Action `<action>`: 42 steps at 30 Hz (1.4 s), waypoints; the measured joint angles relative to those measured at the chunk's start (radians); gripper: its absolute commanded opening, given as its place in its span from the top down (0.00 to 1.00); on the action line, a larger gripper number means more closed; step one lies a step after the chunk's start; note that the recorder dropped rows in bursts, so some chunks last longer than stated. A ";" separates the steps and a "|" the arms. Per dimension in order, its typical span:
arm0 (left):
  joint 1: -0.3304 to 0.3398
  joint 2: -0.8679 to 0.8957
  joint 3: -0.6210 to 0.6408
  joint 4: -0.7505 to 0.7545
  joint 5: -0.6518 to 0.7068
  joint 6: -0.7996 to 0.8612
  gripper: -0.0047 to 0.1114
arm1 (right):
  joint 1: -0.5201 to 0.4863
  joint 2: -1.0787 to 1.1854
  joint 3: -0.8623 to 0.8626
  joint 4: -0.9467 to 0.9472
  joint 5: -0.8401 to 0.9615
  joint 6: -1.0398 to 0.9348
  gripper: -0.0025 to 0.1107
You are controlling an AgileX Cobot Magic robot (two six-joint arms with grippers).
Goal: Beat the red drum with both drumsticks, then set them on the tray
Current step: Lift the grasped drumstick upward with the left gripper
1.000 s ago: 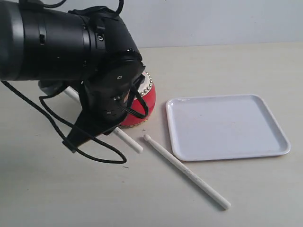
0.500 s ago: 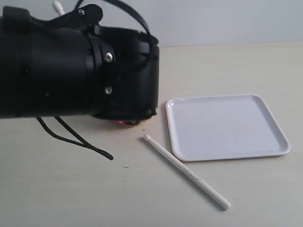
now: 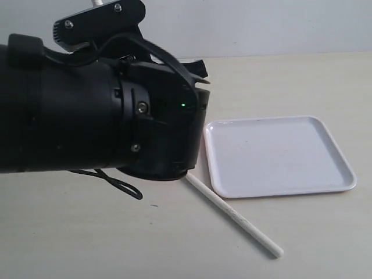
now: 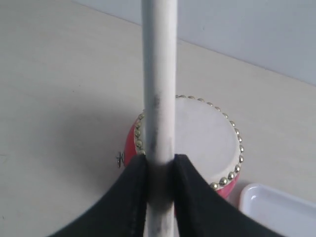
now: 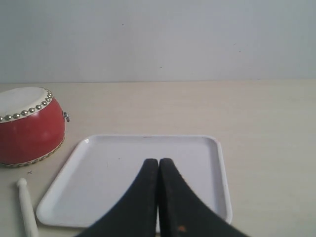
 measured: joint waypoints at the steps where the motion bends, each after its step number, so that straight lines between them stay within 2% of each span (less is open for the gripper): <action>1: 0.000 0.000 0.000 -0.005 0.000 0.000 0.96 | 0.000 0.000 0.000 0.000 0.000 0.000 0.98; 9: 0.000 0.004 -0.062 -0.018 0.002 0.126 0.96 | 0.000 0.000 0.000 0.000 0.000 0.000 0.98; 14: 0.000 0.008 -0.137 -0.104 -0.002 0.146 0.96 | 0.000 0.000 0.000 0.000 0.000 0.000 0.98; 20: 0.000 0.008 -0.255 -0.256 -0.161 0.178 0.96 | 0.000 0.000 0.000 0.000 0.000 0.000 0.98; 26: 0.000 0.010 -0.350 -0.269 -0.340 0.245 0.96 | 0.000 0.000 0.000 0.000 0.000 0.000 0.98; 33: -0.018 0.021 -0.390 -0.109 -0.325 0.276 0.96 | 0.000 0.000 0.000 0.000 0.000 0.000 0.98; 42: -0.026 0.054 -0.390 -0.197 -0.215 0.276 0.96 | 0.000 0.000 0.000 0.000 0.000 0.000 0.98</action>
